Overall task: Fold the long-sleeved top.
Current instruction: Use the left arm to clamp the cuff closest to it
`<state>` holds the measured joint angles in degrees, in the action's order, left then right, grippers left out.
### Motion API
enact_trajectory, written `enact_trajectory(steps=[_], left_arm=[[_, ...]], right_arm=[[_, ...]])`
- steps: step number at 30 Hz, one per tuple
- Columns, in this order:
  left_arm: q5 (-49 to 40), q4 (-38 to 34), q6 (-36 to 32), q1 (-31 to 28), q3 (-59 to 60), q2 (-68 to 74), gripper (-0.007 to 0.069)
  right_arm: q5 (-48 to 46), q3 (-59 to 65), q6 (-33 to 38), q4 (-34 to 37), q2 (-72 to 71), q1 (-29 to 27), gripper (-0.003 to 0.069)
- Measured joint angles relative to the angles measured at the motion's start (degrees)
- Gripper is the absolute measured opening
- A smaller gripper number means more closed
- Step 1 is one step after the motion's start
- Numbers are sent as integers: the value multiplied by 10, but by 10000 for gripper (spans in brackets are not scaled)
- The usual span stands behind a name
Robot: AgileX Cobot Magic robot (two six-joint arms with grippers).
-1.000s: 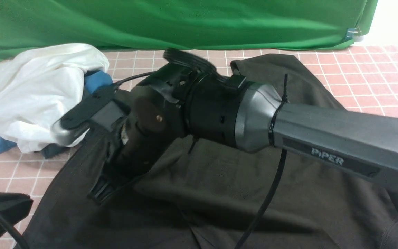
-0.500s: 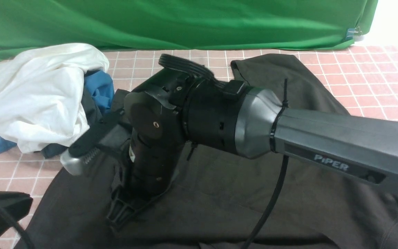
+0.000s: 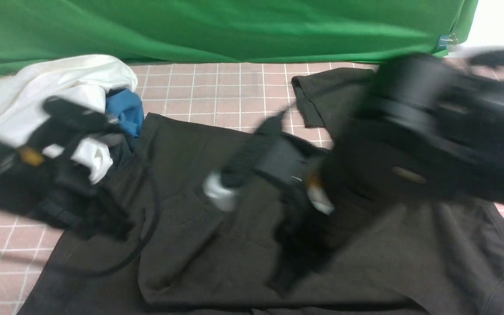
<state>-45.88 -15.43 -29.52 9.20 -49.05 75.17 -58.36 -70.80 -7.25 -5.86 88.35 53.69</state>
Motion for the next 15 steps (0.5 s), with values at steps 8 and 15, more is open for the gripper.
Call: enact_trajectory(steps=[8,15], left_arm=[[108,-108,-217,0,-55,157,190],[171,-107,-316,0,-69,261,449]], right_arm=[[86,119,-30,13,-106,0,237],[97,140,-39,14,-109,0,239]])
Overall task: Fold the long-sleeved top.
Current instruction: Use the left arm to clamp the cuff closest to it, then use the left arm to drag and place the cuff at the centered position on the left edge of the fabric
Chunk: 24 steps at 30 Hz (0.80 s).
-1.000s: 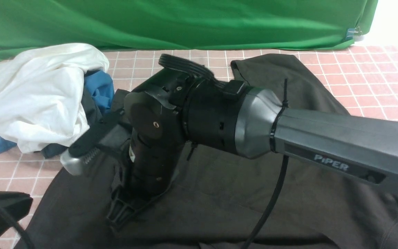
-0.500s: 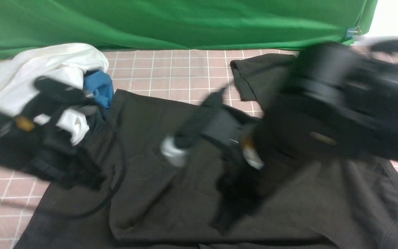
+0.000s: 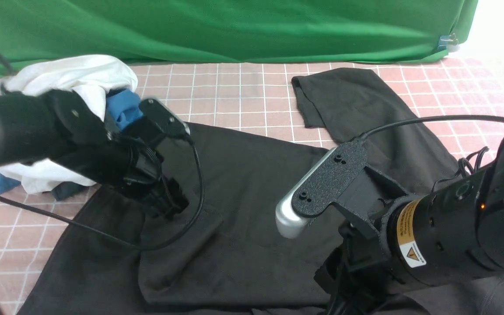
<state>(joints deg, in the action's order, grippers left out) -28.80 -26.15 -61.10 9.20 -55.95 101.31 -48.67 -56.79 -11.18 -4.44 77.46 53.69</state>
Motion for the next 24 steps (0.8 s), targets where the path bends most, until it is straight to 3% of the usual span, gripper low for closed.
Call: enact_trajectory(steps=[3,7,10,16,24], left_arm=[[22,29,-4,0,-1,22,482],[23,29,-6,0,-4,27,457],[11,29,-6,0,-6,31,377],[-18,27,-5,5,-10,32,79],[1,63,36,3,-3,-23,52]], right_arm=[[2,0,0,1,0,0,239],[13,0,0,2,0,0,239],[22,0,0,2,0,0,239],[25,0,0,2,0,0,239],[25,0,0,9,0,0,240]])
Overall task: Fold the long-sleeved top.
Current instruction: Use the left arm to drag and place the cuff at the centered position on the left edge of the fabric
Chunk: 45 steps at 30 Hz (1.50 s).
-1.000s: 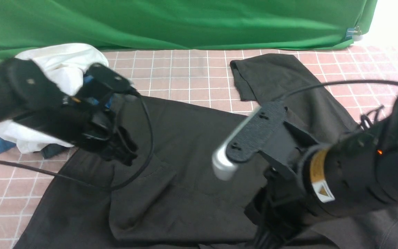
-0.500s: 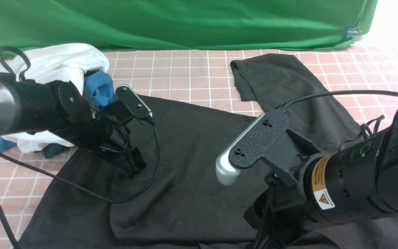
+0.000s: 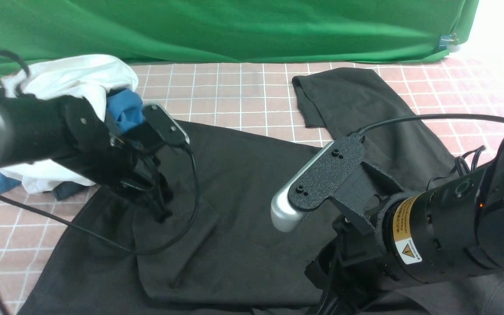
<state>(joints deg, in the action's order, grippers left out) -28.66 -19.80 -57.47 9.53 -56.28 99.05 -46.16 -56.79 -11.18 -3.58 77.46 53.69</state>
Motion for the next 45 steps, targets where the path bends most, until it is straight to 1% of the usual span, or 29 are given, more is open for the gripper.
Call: enact_trajectory(steps=[1,2,5,6,7,10,12,15,16,17,18,20,23,25,30,32,33,34,36,37,38,43,45], left_arm=[[1,6,12,0,0,-12,52],[2,28,51,0,0,-38,52],[2,78,120,0,0,-72,52],[2,82,125,0,0,-74,52],[5,120,158,0,0,-89,52],[18,187,219,0,0,-106,52],[29,211,246,0,0,-111,52],[50,231,276,0,0,-114,52],[56,235,284,0,0,-114,52],[60,236,291,0,0,-114,52],[62,237,292,0,0,-114,52],[72,240,298,0,0,-114,52],[82,241,304,0,0,-114,52],[84,242,308,0,0,-114,52],[84,242,310,0,0,-114,52],[84,242,310,0,0,-114,52],[84,242,310,0,0,-114,52],[84,242,310,0,0,-114,52],[84,242,310,0,0,-114,52],[84,242,310,0,0,-114,52],[83,242,310,0,0,-114,52],[83,241,310,0,0,-114,52],[83,240,310,0,0,-114,52]], right_arm=[[0,0,0,0,0,0,240],[0,0,0,0,0,0,240],[0,0,0,1,0,0,240],[0,0,0,1,0,0,240],[0,0,0,2,0,0,240],[0,0,0,4,0,0,240],[0,0,2,14,0,0,240],[-3,0,19,58,6,4,244],[-4,0,20,64,10,9,251],[-8,0,21,69,20,23,276],[-8,0,21,69,23,26,281],[-4,0,20,75,58,62,357],[27,0,19,76,114,96,432],[54,0,10,76,150,106,454],[87,-17,-14,64,222,107,466],[89,-28,-36,29,237,108,468],[89,-29,-43,24,238,108,468],[84,-33,-73,-16,242,108,468],[74,-35,-116,-64,242,109,468],[73,-35,-118,-64,242,109,468],[69,-35,-132,-82,242,109,468],[56,-35,-149,-97,249,106,468],[48,-35,-150,-97,254,97,468]])
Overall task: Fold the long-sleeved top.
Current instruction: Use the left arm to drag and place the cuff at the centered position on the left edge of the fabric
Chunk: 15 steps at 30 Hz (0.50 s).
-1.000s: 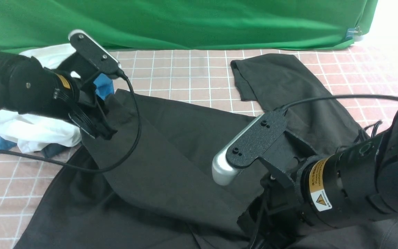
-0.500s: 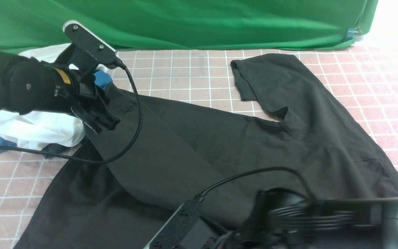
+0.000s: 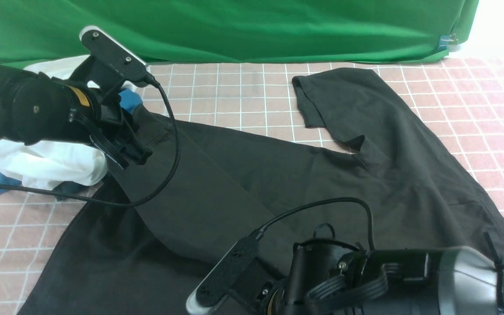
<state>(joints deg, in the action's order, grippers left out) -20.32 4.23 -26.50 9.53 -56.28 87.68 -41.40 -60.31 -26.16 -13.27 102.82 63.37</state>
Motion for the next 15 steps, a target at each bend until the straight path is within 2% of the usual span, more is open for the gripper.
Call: enact_trajectory(steps=[4,6,7,8,9,10,15], left_arm=[[0,0,0,0,0,0,52],[0,0,0,0,0,0,52],[-1,0,0,0,0,0,52],[-1,0,0,0,0,0,52],[-2,0,0,0,0,0,52],[-2,0,0,0,0,0,52],[-9,-1,0,0,0,0,52]], right_arm=[[-5,0,0,-1,3,-11,458],[-10,0,0,-1,7,-15,423],[-14,0,0,-1,10,-16,367],[-15,0,0,-1,11,-16,358],[-17,0,1,1,16,-17,298],[-17,0,3,5,17,-17,269],[-21,-1,42,36,19,-18,223]])
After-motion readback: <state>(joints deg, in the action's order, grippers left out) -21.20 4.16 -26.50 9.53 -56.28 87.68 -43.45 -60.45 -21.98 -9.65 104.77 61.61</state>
